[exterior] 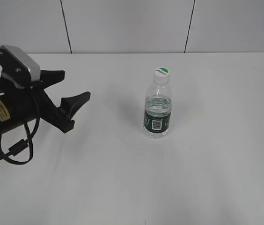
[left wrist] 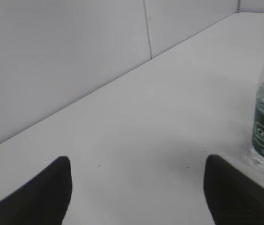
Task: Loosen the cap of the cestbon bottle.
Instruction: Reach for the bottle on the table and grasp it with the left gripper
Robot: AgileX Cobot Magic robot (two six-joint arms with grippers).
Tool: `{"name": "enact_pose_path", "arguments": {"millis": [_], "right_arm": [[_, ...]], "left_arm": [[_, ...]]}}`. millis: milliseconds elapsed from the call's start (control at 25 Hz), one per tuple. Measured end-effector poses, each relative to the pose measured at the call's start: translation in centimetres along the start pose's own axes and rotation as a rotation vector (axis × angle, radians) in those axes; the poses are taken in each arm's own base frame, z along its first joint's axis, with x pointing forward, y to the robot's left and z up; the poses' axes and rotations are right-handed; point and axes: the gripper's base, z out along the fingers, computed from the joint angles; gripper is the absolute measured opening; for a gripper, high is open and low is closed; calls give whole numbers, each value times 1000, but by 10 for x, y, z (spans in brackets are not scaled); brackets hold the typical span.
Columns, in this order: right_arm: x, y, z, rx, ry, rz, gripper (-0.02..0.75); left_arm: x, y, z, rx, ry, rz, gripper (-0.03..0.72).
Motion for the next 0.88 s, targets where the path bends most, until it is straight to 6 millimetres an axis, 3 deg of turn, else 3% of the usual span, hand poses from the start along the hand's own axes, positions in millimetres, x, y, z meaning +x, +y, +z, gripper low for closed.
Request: {"name": "enact_pose_path", "arguments": {"millis": [520, 880], "right_arm": [[0, 0, 0, 0, 0, 0, 588], [0, 0, 0, 0, 0, 0, 588]], "left_arm": [[1, -9, 28, 236, -50, -60, 535], [20, -17, 40, 340, -10, -85, 559]]}}
